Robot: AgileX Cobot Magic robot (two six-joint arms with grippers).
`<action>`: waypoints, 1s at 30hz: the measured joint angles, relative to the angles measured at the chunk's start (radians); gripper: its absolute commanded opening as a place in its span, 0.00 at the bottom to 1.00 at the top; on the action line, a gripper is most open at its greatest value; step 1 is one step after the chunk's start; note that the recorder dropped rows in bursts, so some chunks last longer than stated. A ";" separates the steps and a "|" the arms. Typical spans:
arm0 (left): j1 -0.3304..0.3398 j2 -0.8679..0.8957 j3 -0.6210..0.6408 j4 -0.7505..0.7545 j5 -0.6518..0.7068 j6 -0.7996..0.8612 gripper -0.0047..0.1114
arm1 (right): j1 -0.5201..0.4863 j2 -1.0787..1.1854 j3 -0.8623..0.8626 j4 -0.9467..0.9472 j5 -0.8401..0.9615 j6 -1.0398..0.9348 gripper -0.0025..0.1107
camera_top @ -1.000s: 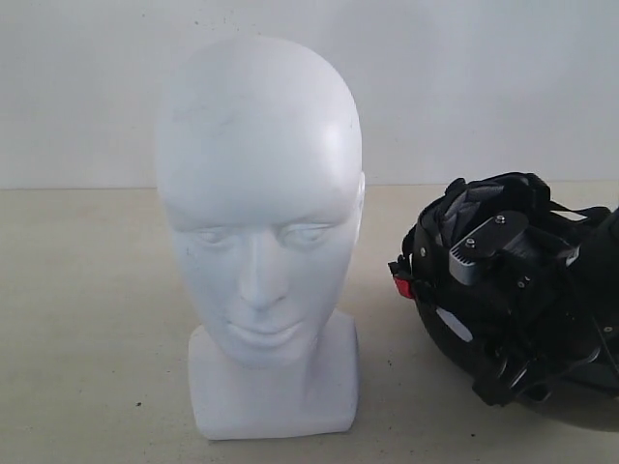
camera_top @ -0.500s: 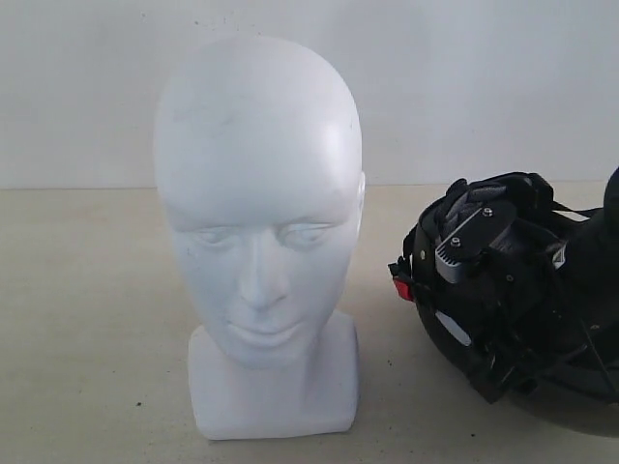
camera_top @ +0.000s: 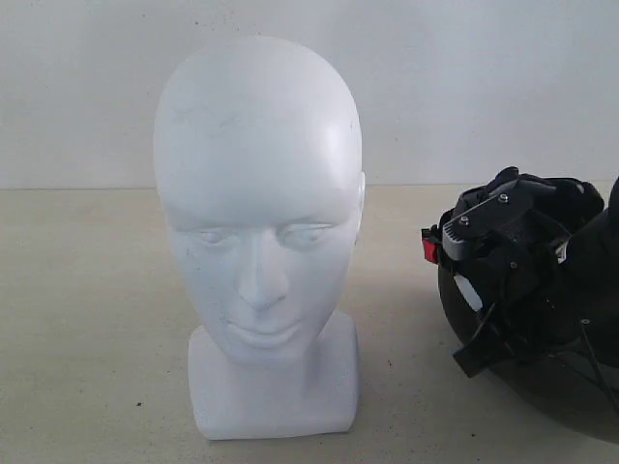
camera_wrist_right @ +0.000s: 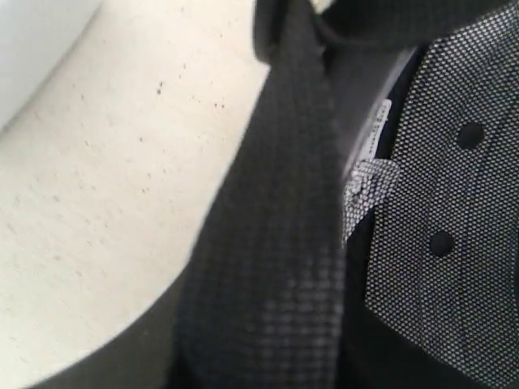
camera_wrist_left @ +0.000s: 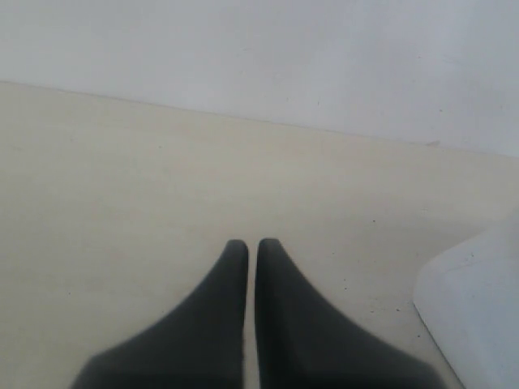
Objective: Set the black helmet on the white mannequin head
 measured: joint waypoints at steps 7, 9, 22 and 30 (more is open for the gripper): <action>0.000 0.000 0.000 0.000 0.000 0.000 0.08 | -0.077 -0.048 -0.209 0.187 0.219 0.095 0.02; 0.000 0.000 0.000 0.000 0.000 0.000 0.08 | -0.107 -0.070 -0.261 0.208 0.266 0.097 0.02; 0.000 0.000 0.000 0.000 0.000 0.000 0.08 | -0.324 -0.179 -0.457 0.805 0.365 -0.021 0.02; 0.000 0.000 0.000 0.000 0.000 0.000 0.08 | -0.441 -0.190 -0.463 1.363 0.414 -0.268 0.02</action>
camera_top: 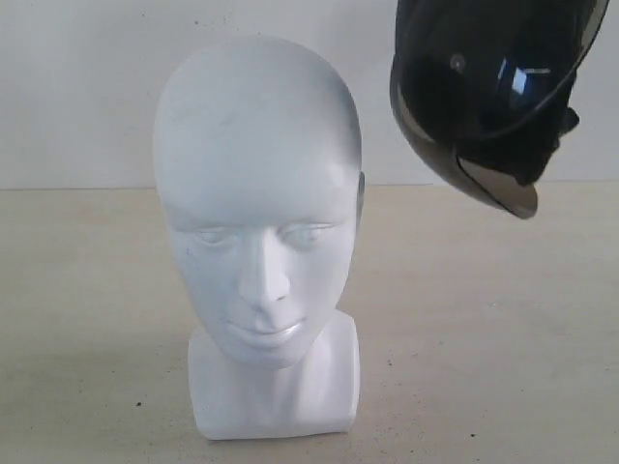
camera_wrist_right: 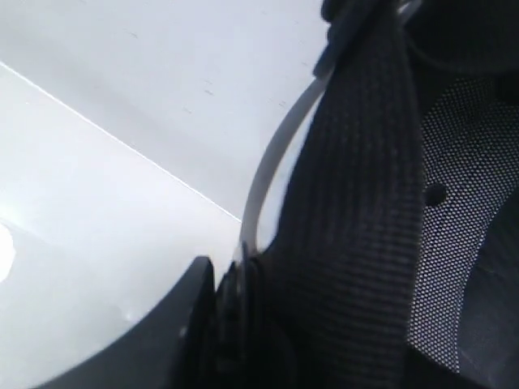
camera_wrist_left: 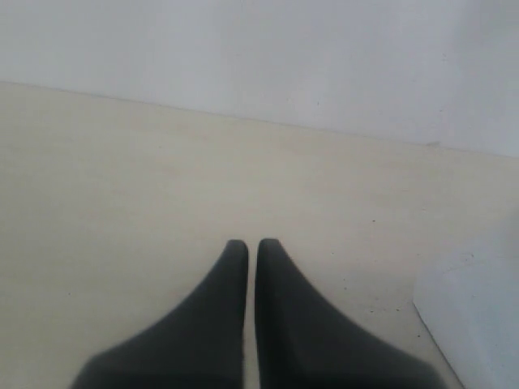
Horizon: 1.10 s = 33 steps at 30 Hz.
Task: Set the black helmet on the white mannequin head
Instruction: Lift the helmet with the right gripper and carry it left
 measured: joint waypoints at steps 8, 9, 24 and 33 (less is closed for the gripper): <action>0.000 0.000 0.000 0.000 0.000 0.000 0.08 | -0.194 0.003 -0.010 0.155 0.154 -0.004 0.02; 0.000 0.000 0.000 0.000 0.000 0.000 0.08 | -0.220 0.007 -0.010 0.155 0.166 0.001 0.02; 0.000 0.000 0.000 0.000 0.000 0.000 0.08 | -0.181 0.007 -0.035 0.140 0.178 -0.019 0.02; 0.000 0.000 0.000 0.000 0.000 0.000 0.08 | -0.009 -0.077 -0.035 -0.132 -0.259 0.143 0.02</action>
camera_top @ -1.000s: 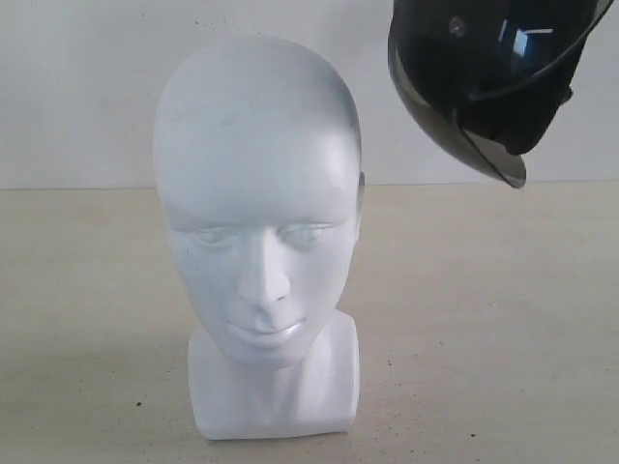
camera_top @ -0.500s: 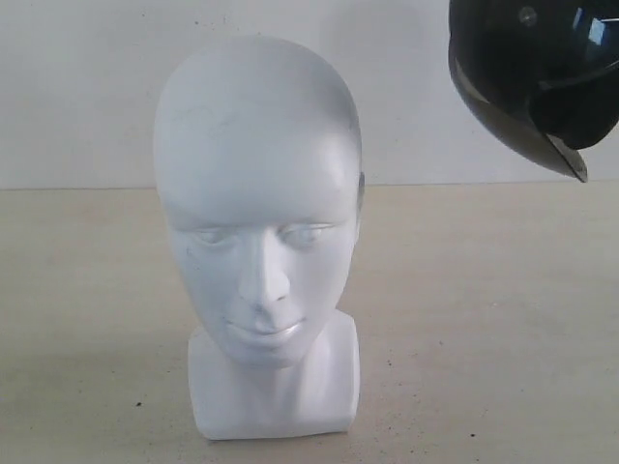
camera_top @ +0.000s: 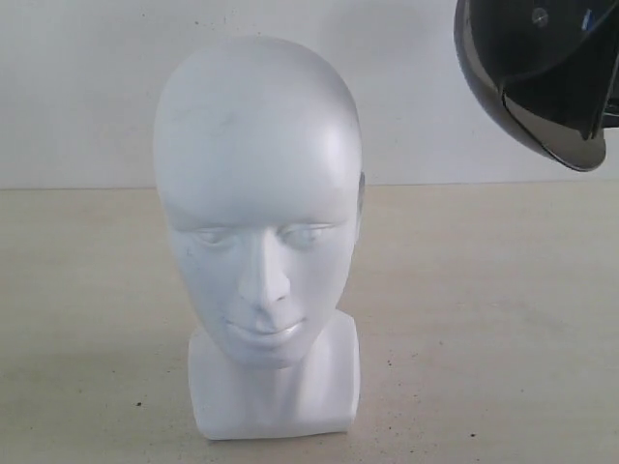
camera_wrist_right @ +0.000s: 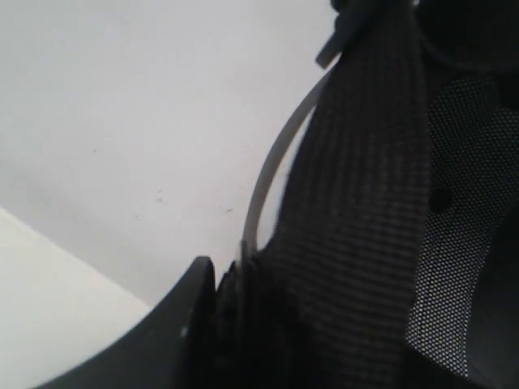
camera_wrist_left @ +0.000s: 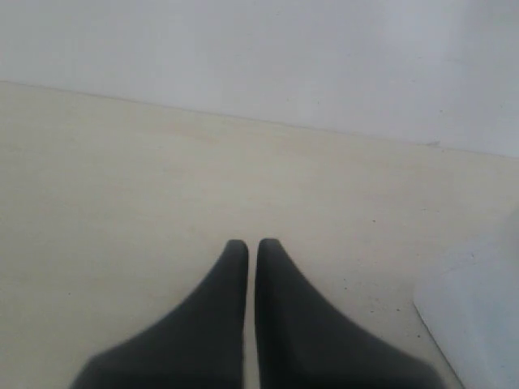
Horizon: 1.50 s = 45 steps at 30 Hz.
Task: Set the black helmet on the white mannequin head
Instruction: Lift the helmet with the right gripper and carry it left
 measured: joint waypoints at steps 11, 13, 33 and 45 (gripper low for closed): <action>0.000 0.000 0.000 0.000 0.000 0.000 0.08 | 0.303 -0.033 -0.034 -0.643 -0.397 0.679 0.02; 0.000 0.000 0.000 0.000 0.000 0.000 0.08 | 0.364 -0.035 -0.042 -0.787 -0.485 0.864 0.02; 0.000 0.000 0.000 0.000 0.000 0.000 0.08 | 0.462 0.191 -0.094 -1.571 -1.710 2.456 0.02; 0.000 0.000 0.000 0.000 0.000 0.000 0.08 | 0.556 0.237 -0.100 -1.595 -1.807 2.603 0.02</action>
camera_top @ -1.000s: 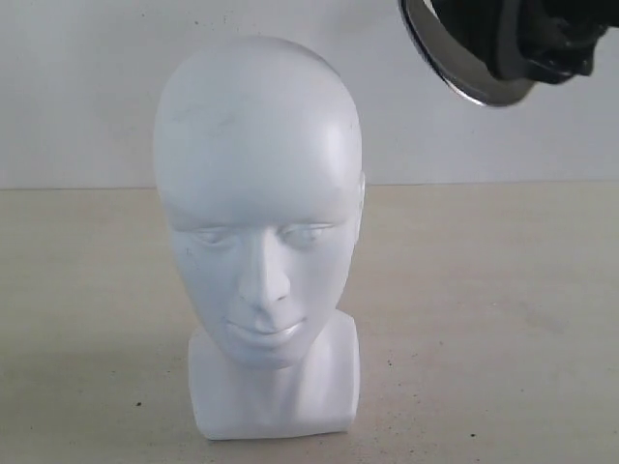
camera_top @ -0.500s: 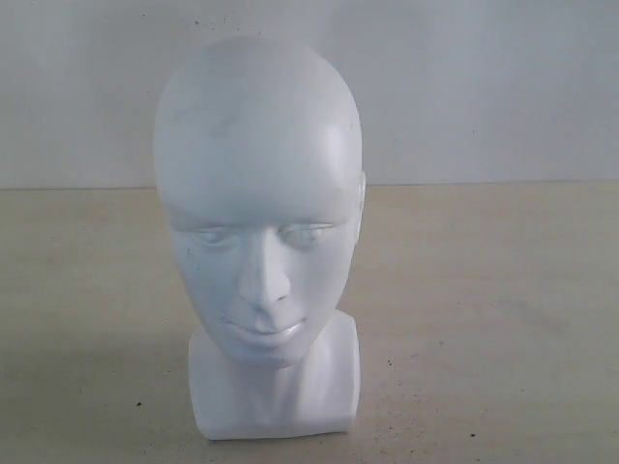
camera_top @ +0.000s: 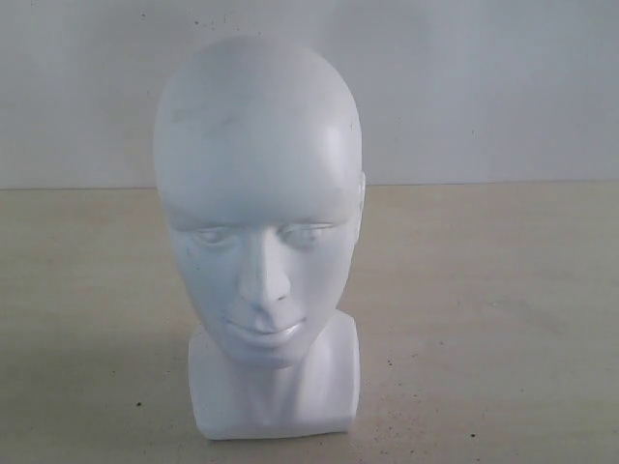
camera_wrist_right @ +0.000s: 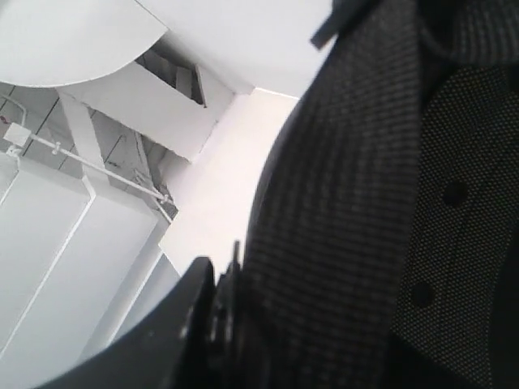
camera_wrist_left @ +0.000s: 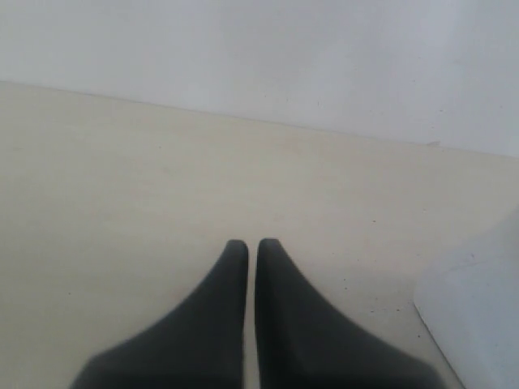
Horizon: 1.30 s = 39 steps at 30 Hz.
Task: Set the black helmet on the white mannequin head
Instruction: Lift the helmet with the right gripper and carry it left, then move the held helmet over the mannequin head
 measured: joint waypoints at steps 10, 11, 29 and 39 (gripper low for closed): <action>0.000 0.000 0.000 0.000 0.000 0.000 0.08 | 0.144 0.132 0.000 -0.011 0.029 -0.004 0.02; 0.000 0.000 0.000 0.000 0.000 0.000 0.08 | 0.153 0.139 0.000 -0.015 0.032 -0.007 0.02; 0.000 0.000 0.000 0.000 0.000 0.000 0.08 | 0.161 0.027 0.246 -0.014 0.035 -0.108 0.02; 0.000 0.000 0.000 0.000 0.000 0.000 0.08 | 0.161 -0.053 0.331 -0.002 0.023 -0.189 0.02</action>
